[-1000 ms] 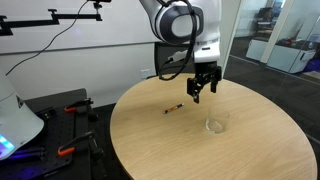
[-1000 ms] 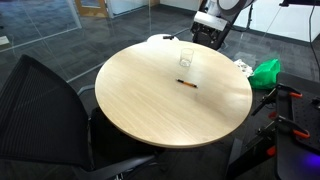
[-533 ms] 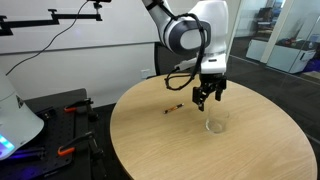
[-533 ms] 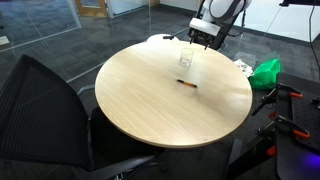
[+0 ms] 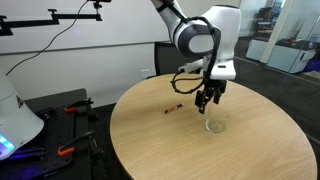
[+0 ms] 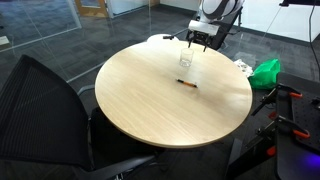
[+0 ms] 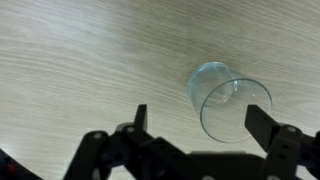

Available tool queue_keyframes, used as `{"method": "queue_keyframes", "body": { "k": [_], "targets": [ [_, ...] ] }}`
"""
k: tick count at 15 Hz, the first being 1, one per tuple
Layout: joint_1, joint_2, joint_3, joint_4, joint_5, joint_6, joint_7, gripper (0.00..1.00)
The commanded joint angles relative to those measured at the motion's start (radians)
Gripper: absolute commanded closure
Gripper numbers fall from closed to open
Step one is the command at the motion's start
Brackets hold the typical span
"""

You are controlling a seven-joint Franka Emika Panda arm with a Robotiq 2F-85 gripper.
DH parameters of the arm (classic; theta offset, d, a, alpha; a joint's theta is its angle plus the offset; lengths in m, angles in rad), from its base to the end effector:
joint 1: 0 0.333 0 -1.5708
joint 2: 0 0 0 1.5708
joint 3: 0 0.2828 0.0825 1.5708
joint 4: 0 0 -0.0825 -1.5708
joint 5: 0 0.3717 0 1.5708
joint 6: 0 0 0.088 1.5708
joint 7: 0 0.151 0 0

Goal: Move the glass cup forward

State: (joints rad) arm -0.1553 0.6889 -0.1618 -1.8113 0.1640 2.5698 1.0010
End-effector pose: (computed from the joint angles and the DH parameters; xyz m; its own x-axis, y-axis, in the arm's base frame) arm 0.6011 -0.1957 0.1110 0.1563 -0.9866 0.0472 -0.9849 -0.1593 -0.0681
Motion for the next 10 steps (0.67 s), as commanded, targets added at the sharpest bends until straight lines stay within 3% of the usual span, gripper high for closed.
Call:
{"method": "queue_keyframes", "body": {
  "k": [1,10],
  "targets": [
    [-0.005,0.039,-0.017,0.085,0.022,-0.088,-0.031,0.00],
    [-0.004,0.123,-0.038,0.172,0.018,-0.116,-0.023,0.00]
  ]
}}
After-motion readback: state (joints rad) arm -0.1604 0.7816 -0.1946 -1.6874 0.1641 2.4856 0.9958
